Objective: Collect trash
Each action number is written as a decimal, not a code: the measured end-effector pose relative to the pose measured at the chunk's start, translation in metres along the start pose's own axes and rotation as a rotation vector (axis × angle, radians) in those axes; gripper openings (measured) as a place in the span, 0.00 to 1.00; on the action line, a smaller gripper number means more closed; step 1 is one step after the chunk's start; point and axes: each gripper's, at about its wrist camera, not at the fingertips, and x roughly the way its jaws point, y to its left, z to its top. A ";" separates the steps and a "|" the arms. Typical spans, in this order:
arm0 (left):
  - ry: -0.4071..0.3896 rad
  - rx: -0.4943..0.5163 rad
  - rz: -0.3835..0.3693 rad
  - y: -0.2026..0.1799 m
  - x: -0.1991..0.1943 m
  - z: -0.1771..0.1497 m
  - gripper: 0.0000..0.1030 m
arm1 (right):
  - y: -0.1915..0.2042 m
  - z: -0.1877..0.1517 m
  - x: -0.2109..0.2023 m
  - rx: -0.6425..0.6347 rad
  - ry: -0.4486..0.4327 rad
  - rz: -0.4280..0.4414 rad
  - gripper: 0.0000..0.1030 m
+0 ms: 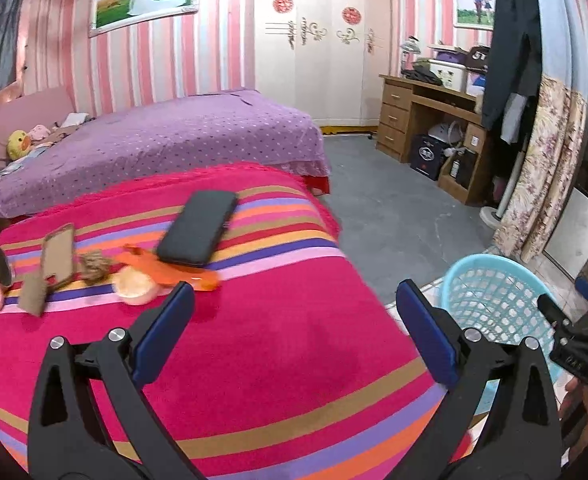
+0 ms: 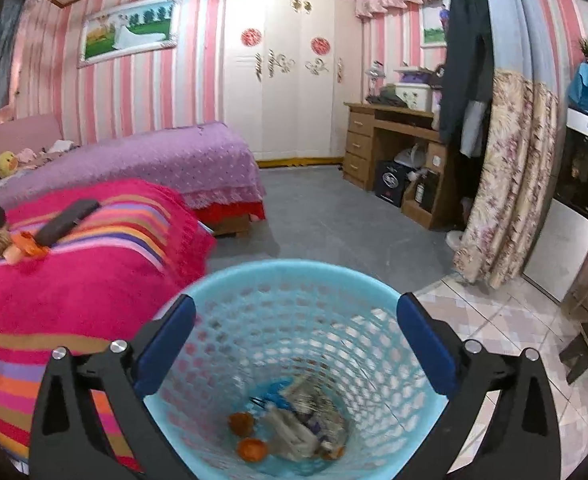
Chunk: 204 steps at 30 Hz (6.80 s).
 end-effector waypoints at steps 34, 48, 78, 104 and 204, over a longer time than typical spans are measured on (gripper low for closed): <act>0.139 -0.179 0.280 0.302 0.011 -0.052 0.95 | 0.296 0.025 0.054 -0.164 0.129 0.331 0.95; 0.208 -0.222 0.296 0.334 0.040 -0.059 0.94 | 0.317 0.017 0.081 -0.224 0.215 0.312 0.95; 0.254 -0.216 0.206 0.326 0.075 -0.049 0.52 | 0.357 0.022 0.105 -0.385 0.243 0.407 0.66; 0.207 -0.236 0.229 0.324 0.052 -0.048 0.52 | 0.334 0.029 0.083 -0.312 0.166 0.504 0.02; 0.083 -0.023 -0.059 -0.011 0.021 -0.029 0.52 | -0.020 0.013 0.010 -0.073 0.158 0.178 0.06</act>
